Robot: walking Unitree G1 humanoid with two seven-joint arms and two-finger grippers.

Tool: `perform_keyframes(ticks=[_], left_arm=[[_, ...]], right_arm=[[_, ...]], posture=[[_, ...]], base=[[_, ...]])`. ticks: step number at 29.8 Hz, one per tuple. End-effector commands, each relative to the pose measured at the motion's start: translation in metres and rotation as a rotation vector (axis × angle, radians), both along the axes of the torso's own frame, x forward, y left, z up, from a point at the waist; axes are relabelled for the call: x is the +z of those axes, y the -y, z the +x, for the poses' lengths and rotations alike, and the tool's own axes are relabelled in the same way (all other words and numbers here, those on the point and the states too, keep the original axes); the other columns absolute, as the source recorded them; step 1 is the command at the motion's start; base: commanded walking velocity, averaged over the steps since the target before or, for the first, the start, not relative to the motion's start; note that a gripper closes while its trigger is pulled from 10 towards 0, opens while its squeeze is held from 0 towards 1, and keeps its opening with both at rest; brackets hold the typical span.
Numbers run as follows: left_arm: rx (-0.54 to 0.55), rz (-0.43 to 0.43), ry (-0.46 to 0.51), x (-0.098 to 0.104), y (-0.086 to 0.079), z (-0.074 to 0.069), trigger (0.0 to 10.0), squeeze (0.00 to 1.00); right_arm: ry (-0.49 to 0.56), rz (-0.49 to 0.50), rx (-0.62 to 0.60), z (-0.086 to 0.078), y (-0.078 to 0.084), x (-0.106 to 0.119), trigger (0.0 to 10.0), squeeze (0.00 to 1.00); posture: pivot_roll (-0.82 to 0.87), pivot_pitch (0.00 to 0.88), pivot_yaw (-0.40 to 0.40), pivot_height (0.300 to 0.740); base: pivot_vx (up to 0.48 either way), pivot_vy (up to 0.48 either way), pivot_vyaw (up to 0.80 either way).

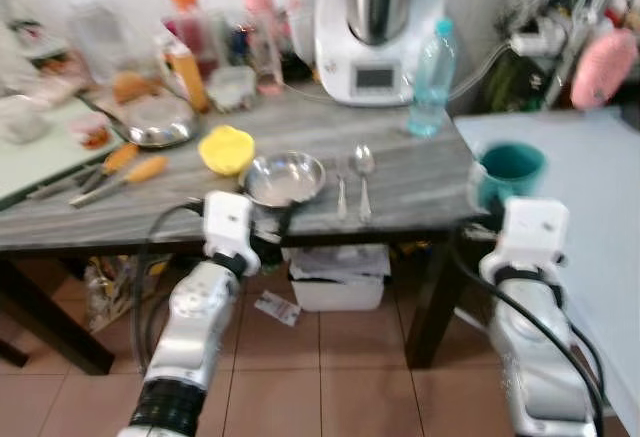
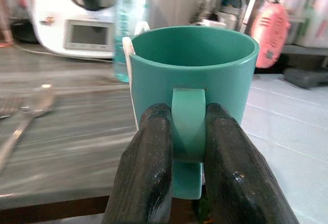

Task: Setting the table

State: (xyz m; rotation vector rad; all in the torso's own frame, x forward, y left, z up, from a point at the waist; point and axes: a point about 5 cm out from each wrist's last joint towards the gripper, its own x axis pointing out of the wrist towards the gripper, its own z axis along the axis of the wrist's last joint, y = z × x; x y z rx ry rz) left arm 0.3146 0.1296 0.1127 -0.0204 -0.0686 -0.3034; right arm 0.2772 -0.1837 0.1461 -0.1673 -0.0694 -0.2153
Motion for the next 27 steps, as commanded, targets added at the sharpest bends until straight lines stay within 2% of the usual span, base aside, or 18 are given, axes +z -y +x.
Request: perform_keyframes(ticks=[1,15,27], left_arm=[[-0.021,0.000,0.011,0.0039,0.0069,0.0012,10.0,0.00],[-0.021,0.002,0.009,0.0035,0.0073,0.0009,10.0,0.00],[-0.018,0.003,0.010,0.0029,0.0061,-0.0002,10.0,0.00]], right_arm=[[0.027,-0.015,-0.016,-0.0004,0.0042,0.0065,10.0,0.00],[0.025,-0.018,-0.008,0.0001,0.0020,0.0056,10.0,0.00],[0.037,-0.044,0.013,0.0013,0.0004,0.0082,10.0,0.00]], posture=[[-0.13,0.000,0.079,0.740],[-0.13,0.000,0.075,0.740],[-0.12,0.000,0.068,0.740]], base=[[0.326,0.000,0.56],[0.306,0.000,0.48],[0.290,0.000,0.00]])
